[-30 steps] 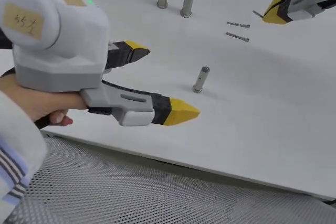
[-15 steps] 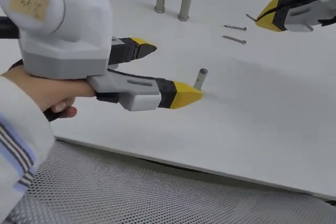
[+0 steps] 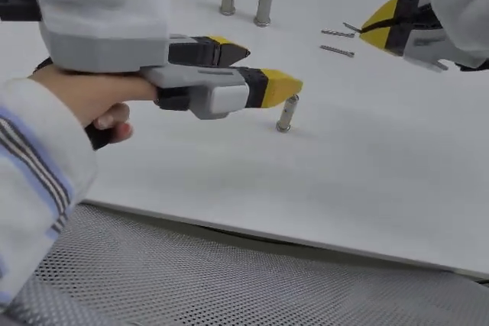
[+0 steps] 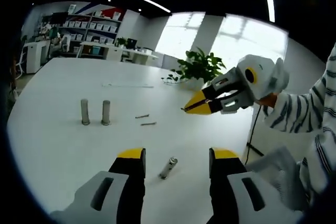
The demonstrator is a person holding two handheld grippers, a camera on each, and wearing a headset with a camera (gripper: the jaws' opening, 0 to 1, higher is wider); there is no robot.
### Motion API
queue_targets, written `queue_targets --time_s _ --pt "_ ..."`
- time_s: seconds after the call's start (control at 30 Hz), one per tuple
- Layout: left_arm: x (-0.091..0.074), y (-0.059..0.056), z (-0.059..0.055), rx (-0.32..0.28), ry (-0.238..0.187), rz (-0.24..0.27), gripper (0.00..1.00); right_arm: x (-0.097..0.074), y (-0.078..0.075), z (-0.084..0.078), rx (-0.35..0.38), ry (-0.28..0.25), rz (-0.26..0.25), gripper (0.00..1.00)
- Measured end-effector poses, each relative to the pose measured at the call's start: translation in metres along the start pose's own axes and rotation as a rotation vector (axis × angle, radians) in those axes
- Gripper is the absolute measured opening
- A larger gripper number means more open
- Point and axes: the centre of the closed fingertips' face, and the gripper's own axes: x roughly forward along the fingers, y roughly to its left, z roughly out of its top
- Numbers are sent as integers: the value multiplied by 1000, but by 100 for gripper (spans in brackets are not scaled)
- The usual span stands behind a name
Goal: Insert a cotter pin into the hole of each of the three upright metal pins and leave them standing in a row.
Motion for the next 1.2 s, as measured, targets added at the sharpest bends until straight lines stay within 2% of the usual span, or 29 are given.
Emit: queue_targets --time_s 0.17,0.33,0.37,0.4,0.5,0.6,1.0,1.2 --pt "8 -5 3 -21 -4 -23 36 -7 5 6 -11 -5 -51 0" --pt "16 -9 5 -20 3 -47 32 -10 11 16 -36 -17 -70 0" --pt "18 -10 7 -28 3 -55 30 -10 13 18 -42 -18 -64 0" --pt "19 -11 8 -36 2 -61 28 -9 18 19 -42 -17 -36 0" --pt "23 -12 11 -48 -4 -76 21 -7 24 26 -46 -34 -27 0" --pt "25 -12 11 -58 -2 -82 19 -7 30 33 -56 -47 -20 0" --pt "28 -18 -1 -79 40 -114 6 -1 53 48 -51 -83 5 0" --pt "29 -18 -1 -91 41 -114 0 -2 55 49 -51 -84 0 0"
